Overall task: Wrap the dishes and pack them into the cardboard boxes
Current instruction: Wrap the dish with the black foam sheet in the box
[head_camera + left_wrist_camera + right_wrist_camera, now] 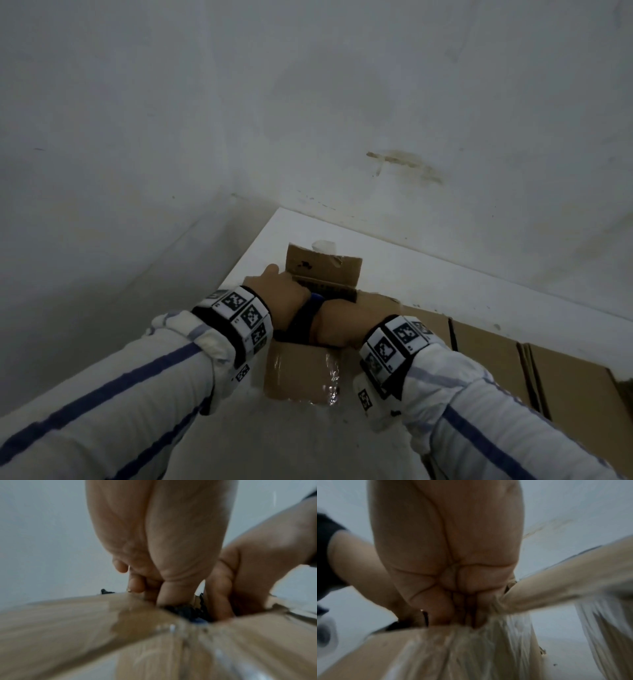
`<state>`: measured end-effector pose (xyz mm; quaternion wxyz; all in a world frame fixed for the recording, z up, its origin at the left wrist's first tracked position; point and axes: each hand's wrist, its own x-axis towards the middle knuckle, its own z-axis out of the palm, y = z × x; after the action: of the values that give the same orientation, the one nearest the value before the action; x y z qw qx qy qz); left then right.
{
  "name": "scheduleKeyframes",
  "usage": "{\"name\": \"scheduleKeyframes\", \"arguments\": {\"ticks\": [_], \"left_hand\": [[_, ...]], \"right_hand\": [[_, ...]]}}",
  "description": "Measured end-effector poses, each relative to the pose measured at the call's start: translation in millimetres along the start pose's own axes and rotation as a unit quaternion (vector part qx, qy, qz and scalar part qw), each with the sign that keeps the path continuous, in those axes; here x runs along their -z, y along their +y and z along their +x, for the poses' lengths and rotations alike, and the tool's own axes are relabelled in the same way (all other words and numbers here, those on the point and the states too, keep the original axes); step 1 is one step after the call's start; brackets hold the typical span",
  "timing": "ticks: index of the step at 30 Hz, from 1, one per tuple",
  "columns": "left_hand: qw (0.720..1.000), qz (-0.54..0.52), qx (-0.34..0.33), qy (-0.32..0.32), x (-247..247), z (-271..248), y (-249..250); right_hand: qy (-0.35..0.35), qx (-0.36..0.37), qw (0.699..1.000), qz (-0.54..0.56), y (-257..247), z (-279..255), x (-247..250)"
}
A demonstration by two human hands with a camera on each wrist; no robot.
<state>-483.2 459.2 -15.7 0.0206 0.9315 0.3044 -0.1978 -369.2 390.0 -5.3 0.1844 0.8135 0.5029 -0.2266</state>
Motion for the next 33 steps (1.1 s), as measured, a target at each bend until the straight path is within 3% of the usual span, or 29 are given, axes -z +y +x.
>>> {"name": "scheduleKeyframes", "arguments": {"ticks": [1,2,4,6,10,13,16,18,22,27,33], "left_hand": [[1.000,0.027,0.009,0.001,-0.9,-0.2,-0.3],[0.999,0.029,0.001,0.022,-2.7,1.2,0.4],[0.998,0.051,-0.003,0.024,-3.9,-1.2,3.8],[0.999,0.042,-0.007,-0.015,0.7,-6.1,3.6],[0.996,0.021,0.035,-0.085,4.9,-14.5,7.4],[0.995,0.048,0.049,-0.077,8.4,-17.5,13.2],[0.998,0.060,0.008,-0.022,32.4,-19.5,26.4],[1.000,-0.005,-0.011,0.016,51.4,-16.0,40.4],[0.988,-0.138,-0.035,0.066,77.9,2.7,82.4],[0.973,-0.198,-0.087,0.083,95.7,37.5,173.6],[0.958,-0.234,-0.159,0.054,110.1,83.2,328.1]], "right_hand": [[0.037,-0.019,0.999,-0.025,0.2,-4.7,5.1],[0.074,0.013,0.995,-0.061,-2.5,-5.0,7.6],[-0.043,0.150,0.985,-0.070,1.3,3.0,4.7],[-0.098,0.174,0.973,-0.116,5.5,-3.2,5.3],[-0.055,0.172,0.978,-0.107,2.2,-7.8,-9.1],[0.002,0.220,0.975,-0.033,20.0,-15.3,-1.9],[0.119,0.201,0.967,0.096,44.6,-19.9,-0.1],[0.129,0.187,0.955,0.191,61.6,-23.7,1.7],[0.176,0.153,0.937,0.259,107.4,-35.5,4.3],[0.223,0.063,0.915,0.330,204.1,-53.0,-12.6],[0.242,-0.049,0.896,0.370,350.8,-87.6,-54.4]]}}
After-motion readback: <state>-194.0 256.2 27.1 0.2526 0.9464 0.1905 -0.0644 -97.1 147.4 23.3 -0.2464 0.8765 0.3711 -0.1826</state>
